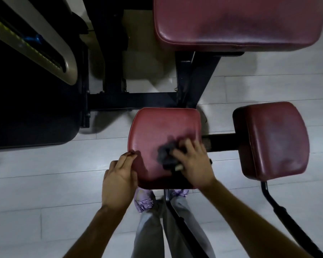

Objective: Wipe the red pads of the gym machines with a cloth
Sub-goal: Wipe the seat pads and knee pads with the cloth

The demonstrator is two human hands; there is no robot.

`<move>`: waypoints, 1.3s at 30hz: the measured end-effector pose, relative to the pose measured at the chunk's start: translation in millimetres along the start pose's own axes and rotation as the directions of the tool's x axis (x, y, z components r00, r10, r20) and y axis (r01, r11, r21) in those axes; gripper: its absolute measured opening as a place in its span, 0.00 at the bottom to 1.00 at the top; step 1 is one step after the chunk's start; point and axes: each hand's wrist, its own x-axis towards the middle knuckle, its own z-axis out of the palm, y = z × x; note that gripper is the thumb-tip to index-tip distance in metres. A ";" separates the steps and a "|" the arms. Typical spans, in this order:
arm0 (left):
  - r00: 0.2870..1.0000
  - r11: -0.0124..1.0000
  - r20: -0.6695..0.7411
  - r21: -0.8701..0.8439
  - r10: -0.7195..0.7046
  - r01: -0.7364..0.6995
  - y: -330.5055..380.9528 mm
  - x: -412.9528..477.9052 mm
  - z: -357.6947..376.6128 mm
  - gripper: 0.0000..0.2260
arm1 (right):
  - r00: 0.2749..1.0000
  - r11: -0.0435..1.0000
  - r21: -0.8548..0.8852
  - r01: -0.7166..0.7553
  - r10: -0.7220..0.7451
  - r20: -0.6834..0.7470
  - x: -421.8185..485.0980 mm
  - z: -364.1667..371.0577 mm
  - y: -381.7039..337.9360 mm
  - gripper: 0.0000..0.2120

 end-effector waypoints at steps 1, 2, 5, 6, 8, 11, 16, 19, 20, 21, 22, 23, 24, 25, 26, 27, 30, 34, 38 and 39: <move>1.000 1.000 0.001 0.012 0.015 -0.015 -1.1 1.7 -0.9 0.23 | 0.998 0.998 0.026 0.055 -0.056 0.038 -24.7 5.8 0.7 0.25; 1.000 0.999 0.007 0.022 0.026 -0.027 -1.9 3.5 -1.9 0.23 | 0.992 0.993 0.050 0.108 -0.111 0.063 -43.4 9.9 2.7 0.23; 1.000 0.999 0.024 0.045 0.014 -0.015 -3.2 7.4 -1.4 0.20 | 0.954 0.963 0.048 0.266 -0.270 0.129 -58.1 12.5 14.0 0.19; 1.000 0.999 0.028 0.054 -0.002 0.000 -2.5 8.7 -1.0 0.19 | 0.933 0.943 0.023 0.332 -0.332 0.136 -49.5 9.5 19.4 0.19; 0.999 0.998 0.036 0.062 -0.031 0.029 0.9 11.4 -0.9 0.16 | 0.920 0.921 -0.047 0.388 -0.383 0.087 -19.9 3.2 33.3 0.22; 0.998 0.997 0.053 0.075 -0.036 0.032 4.1 15.2 -1.6 0.13 | 0.987 0.988 -0.091 0.125 -0.133 -0.090 47.3 -8.9 44.9 0.24; 0.997 1.000 0.076 -0.002 -0.004 0.004 3.1 14.9 -0.1 0.15 | 0.915 0.915 0.042 -0.402 0.404 -0.029 159.7 -31.8 48.5 0.17; 0.998 0.997 0.046 -0.065 -0.031 0.034 10.2 13.1 1.5 0.17 | 0.930 0.937 0.054 -0.346 0.335 0.152 192.9 -30.6 33.6 0.14; 0.999 0.996 0.037 -0.075 -0.040 0.042 12.2 12.7 1.7 0.18 | 0.951 0.964 0.035 -0.265 0.255 0.177 198.5 -28.4 17.2 0.14; 0.999 0.995 0.033 -0.083 -0.044 0.047 13.3 12.1 1.9 0.20 | 0.963 0.980 0.032 -0.199 0.189 0.192 202.6 -25.5 -1.3 0.14; 0.998 0.995 0.031 -0.092 -0.046 0.048 14.4 10.7 2.4 0.22 | 0.969 0.985 0.044 -0.166 0.155 0.195 205.7 -21.9 -16.9 0.14; 0.998 0.993 0.032 -0.104 -0.056 0.059 15.2 8.7 3.4 0.23 | 0.972 0.987 0.061 -0.151 0.138 0.188 208.8 -18.2 -27.6 0.14; 0.997 0.990 0.037 -0.119 -0.074 0.078 15.9 6.2 4.8 0.23 | 0.974 0.987 0.075 -0.144 0.128 0.187 210.6 -17.4 -33.7 0.13; 0.994 0.986 0.040 -0.133 -0.098 0.102 17.2 4.2 6.0 0.24 | 0.975 0.989 0.086 -0.122 0.103 0.198 211.9 -18.0 -33.1 0.13; 0.992 0.982 0.038 -0.142 -0.119 0.124 18.6 2.7 6.8 0.25 | 0.973 0.992 0.090 -0.085 0.063 0.222 212.5 -19.7 -26.8 0.13; 0.990 0.980 0.037 -0.145 -0.134 0.138 19.6 1.8 7.6 0.26 | 0.968 0.994 0.098 -0.047 0.021 0.250 211.9 -23.3 -16.2 0.14; 0.989 0.977 0.035 -0.155 -0.144 0.148 21.3 1.5 9.1 0.27 | 0.950 0.994 0.100 -0.052 0.018 0.312 203.5 -33.9 27.9 0.14; 0.986 0.971 0.021 -0.176 -0.163 0.164 24.3 2.4 8.9 0.27 | 0.924 0.957 0.013 -0.288 0.274 0.267 175.3 -41.5 84.5 0.15; 0.984 0.969 0.000 -0.173 -0.179 0.176 29.2 7.1 7.5 0.24 | 0.917 0.949 0.051 -0.311 0.286 0.279 187.3 -35.3 65.2 0.12; 0.983 0.967 -0.002 -0.181 -0.185 0.182 29.7 8.3 6.4 0.23 | 0.926 0.958 0.067 -0.280 0.250 0.284 196.8 -32.2 50.2 0.11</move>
